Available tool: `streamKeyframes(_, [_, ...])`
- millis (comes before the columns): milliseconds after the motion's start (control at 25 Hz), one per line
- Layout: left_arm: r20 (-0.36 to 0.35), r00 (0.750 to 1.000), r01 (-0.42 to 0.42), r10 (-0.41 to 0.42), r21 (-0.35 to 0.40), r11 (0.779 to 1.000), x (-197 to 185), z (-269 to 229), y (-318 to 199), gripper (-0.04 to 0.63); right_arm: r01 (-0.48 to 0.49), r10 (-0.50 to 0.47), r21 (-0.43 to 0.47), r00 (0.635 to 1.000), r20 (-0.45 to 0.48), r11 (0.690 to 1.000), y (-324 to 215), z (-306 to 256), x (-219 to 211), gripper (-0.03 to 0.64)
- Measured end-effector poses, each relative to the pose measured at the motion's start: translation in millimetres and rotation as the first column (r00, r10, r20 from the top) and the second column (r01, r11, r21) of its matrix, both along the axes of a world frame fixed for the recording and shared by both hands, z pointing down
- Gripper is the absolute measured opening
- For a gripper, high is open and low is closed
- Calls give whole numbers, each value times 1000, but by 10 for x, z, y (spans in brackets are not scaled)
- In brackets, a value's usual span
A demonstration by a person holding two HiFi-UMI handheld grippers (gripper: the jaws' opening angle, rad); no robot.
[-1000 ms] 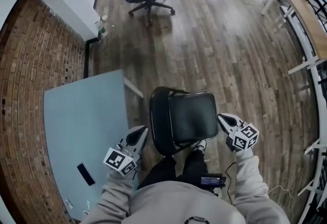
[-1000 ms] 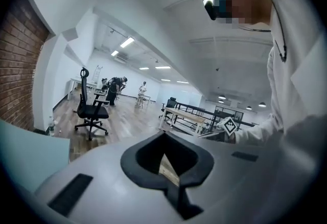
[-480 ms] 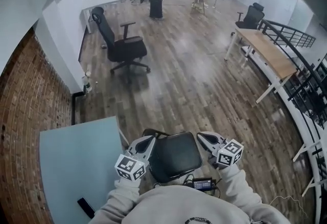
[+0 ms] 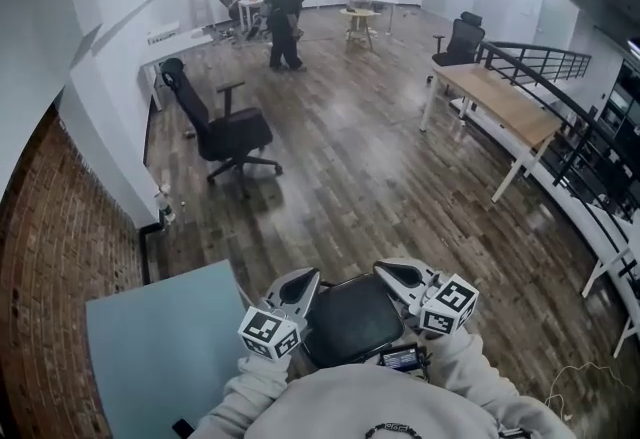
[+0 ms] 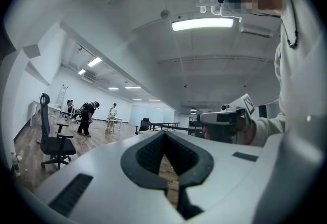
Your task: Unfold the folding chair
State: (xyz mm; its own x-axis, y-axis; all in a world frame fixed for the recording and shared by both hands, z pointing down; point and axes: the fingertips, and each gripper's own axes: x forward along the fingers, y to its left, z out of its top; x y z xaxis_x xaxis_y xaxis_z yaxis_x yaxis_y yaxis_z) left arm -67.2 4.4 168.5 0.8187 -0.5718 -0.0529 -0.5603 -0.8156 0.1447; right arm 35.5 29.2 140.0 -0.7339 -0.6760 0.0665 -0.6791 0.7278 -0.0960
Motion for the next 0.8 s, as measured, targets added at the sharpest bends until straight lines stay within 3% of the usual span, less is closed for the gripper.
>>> streamKeyframes(240, [27, 999, -35, 34, 43, 998, 20, -67, 113, 5, -6, 6, 0, 1000, 29, 1000, 102, 8, -63, 8])
streamKeyframes(520, [2, 1000, -15, 15, 9, 1000, -116, 24, 171, 6, 15, -15, -9, 1000, -2, 1000, 176, 73, -190, 8])
streamKeyframes(800, [-4, 1000, -21, 22, 21, 1000, -59, -56, 236, 5, 12, -12, -16, 1000, -9, 1000, 212, 62, -127, 8])
